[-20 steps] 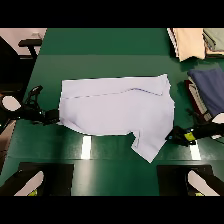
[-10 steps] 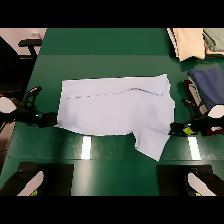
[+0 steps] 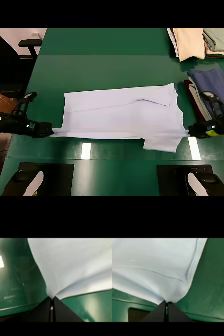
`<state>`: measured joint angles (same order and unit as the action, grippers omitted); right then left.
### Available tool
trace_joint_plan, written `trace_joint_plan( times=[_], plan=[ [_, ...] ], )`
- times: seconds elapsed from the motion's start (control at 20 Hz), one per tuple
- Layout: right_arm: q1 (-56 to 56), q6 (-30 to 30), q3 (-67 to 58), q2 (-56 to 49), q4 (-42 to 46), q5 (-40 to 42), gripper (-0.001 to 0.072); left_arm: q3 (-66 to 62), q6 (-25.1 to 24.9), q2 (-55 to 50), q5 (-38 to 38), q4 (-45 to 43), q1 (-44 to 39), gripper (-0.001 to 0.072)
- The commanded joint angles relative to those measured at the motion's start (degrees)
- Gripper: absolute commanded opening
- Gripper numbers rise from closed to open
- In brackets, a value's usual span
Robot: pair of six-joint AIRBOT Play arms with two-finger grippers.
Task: Fold the shirts.
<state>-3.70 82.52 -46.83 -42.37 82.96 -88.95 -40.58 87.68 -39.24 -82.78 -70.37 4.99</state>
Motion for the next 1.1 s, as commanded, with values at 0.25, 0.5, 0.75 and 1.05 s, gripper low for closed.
trace_joint_plan(
  times=[0.25, 0.5, 0.75, 1.05],
  plan=[
    [-2.25, -2.03, -20.68, -28.11, -0.9, 14.25, 0.001, -4.31, -2.82, -20.52, 20.26, 3.43, -0.02, 0.0028],
    [-2.27, -2.03, -36.52, -43.12, -0.92, 14.62, 0.001, -18.01, -4.15, -35.28, 24.65, 4.13, -0.02, 0.0029],
    [-2.27, -2.01, -47.91, -53.59, -1.01, 13.49, 0.0013, -24.55, -5.64, -44.68, 28.48, 7.72, -0.02, 0.0029],
    [1.7, -3.04, -54.97, -58.97, -16.59, 13.6, 0.0393, -26.32, -5.05, -46.51, 30.23, 9.94, -0.02, 0.0612]
  ],
)
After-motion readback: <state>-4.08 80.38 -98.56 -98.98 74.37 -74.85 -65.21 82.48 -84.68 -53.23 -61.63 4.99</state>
